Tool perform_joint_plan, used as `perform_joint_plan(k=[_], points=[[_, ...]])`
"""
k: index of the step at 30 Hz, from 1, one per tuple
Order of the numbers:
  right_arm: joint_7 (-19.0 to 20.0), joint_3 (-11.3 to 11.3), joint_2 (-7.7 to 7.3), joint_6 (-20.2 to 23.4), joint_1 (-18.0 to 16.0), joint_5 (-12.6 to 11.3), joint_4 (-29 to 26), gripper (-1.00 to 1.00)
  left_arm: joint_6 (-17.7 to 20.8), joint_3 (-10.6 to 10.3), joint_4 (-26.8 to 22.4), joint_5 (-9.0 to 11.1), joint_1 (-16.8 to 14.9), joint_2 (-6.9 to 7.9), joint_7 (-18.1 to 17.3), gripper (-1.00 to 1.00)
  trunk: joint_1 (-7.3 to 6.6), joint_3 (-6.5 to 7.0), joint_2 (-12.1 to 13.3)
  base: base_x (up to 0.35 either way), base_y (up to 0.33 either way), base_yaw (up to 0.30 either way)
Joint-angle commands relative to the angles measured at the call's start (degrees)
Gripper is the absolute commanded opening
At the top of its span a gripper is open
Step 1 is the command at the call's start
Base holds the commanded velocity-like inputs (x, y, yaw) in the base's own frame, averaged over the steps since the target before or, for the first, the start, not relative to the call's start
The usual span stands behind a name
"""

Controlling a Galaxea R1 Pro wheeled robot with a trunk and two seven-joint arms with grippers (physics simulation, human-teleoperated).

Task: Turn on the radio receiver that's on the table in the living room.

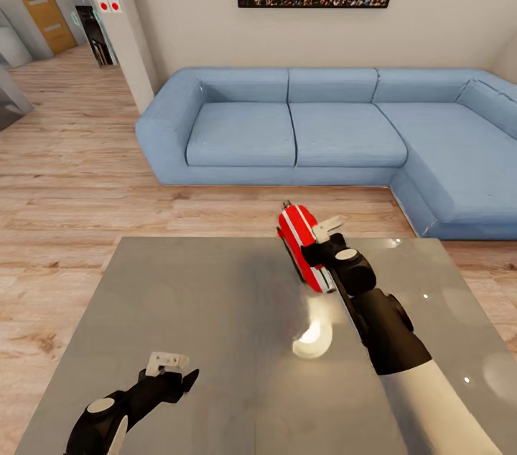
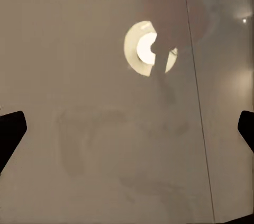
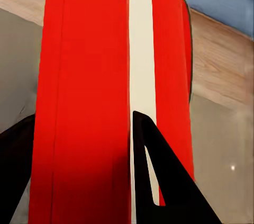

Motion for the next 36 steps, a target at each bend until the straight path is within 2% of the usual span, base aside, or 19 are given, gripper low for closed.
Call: perform_joint_plan(k=[1,2,3,5,6,8,10,14,16,18,19,21,25,26,28,29,32,34,36], points=[[0.1,0.1,-0.26,-1.1,0.0,2.1,0.0,-1.0,0.3,0.1,0.0,0.2,-0.4,0.09,0.0,1.0,0.0,0.0,0.0,0.0,0.0,0.0],[0.2,0.1,-0.35,-1.9,0.0,3.5,0.0,-1.0,0.6,0.1,0.0,0.3,-0.6,0.21,-0.1,1.0,0.0,0.0,0.0,0.0,0.0,0.0],[0.3,0.2,-0.45,-3.5,0.0,6.5,-0.1,-1.0,1.1,0.2,-0.1,0.5,-0.9,0.57,-0.3,1.0,0.0,0.0,0.0,0.0,0.0,0.0],[0.4,0.4,-0.34,-6.6,0.0,12.6,-0.1,-1.0,3.1,0.3,-0.5,1.2,-1.8,1.79,-1.6,1.0,0.0,0.0,0.0,0.0,0.0,0.0],[0.5,1.3,-0.3,-8.1,0.0,16.9,-0.6,-1.0,5.3,0.3,-0.7,2.2,-3.2,2.92,-3.3,1.0,0.0,0.0,0.0,0.0,0.0,0.0],[0.5,2.4,-0.38,-9.1,0.0,20.0,-1.9,-1.0,7.6,0.3,-0.8,3.6,-4.7,3.94,-5.4,1.0,0.0,0.0,0.0,0.0,0.0,0.0],[0.5,3.1,-0.57,-9.9,0.0,21.9,-3.2,-1.0,9.5,0.3,-1.0,5.1,-6.0,4.72,-7.5,1.0,0.0,0.0,0.0,0.0,0.0,0.0],[0.3,4.2,-1.75,-10.7,0.0,23.6,-4.5,-1.0,11.5,0.3,-3.1,7.3,-7.9,5.46,-9.9,1.0,0.0,0.0,0.0,0.0,0.0,0.0],[0.1,5.3,-2.2,-10.9,0.0,23.8,-4.6,-1.0,12.2,0.3,-4.2,7.5,-8.2,5.53,-10.2,1.0,0.0,0.0,0.0,0.0,0.0,0.0],[-1.6,8.7,-3.31,-11.0,0.0,24.2,-4.7,-1.0,14.1,0.3,-5.5,7.8,-8.6,5.61,-10.5,1.0,0.0,0.0,0.0,0.0,0.0,0.0],[-2.5,9.5,-3.55,-11.0,0.0,24.4,-4.7,-1.0,14.5,0.3,-5.7,7.9,-8.8,5.63,-10.6,1.0,0.0,0.0,0.0,0.0,0.0,0.0],[-9.3,14.1,-4.35,-11.0,0.4,25.9,-4.7,-1.0,16.3,0.4,-6.1,9.1,-10.0,5.73,-11.0,1.0,0.0,0.0,0.0,0.0,0.0,0.0],[-18.7,19.8,-5.84,-11.0,2.8,26.9,-4.6,-1.0,18.8,0.4,-6.3,11.7,-11.7,5.89,-11.1,1.0,0.0,0.0,0.0,0.0,0.0,0.0],[-23.3,22.8,-7.03,-11.0,4.3,27.1,-4.4,-1.0,19.9,0.4,-6.3,13.1,-12.7,5.98,-11.1,1.0,0.0,0.0,0.0,0.0,0.0,0.0],[-28.5,26.7,-8.82,-11.0,5.5,27.1,-4.1,-1.0,20.8,0.4,-6.4,14.2,-13.6,6.23,-11.2,1.0,0.0,0.0,0.0,0.0,0.0,0.0],[-29.7,27.7,-9.36,-11.0,5.7,27.1,-3.9,-1.0,20.9,0.4,-6.4,14.3,-13.8,6.29,-11.2,1.0,0.0,0.0,0.0,0.0,0.0,0.0],[-35.7,32.8,-13.09,-11.6,6.2,26.9,-2.4,-1.0,22.0,0.4,-6.3,15.4,-15.1,6.9,-11.3,1.0,0.0,0.0,0.0,0.0,0.0,0.0],[-36.9,33.8,-14.09,-13.2,6.3,26.9,-0.8,-1.0,22.8,0.4,-6.3,16.5,-15.5,7.36,-11.3,1.0,0.0,0.0,0.0,0.0,0.0,0.0],[-39.0,34.5,-14.35,-15.6,6.3,27.0,3.8,-1.0,23.4,0.4,-6.3,18.4,-16.1,8.14,-11.3,1.0,0.0,0.0,0.0,0.0,0.0,0.0]])
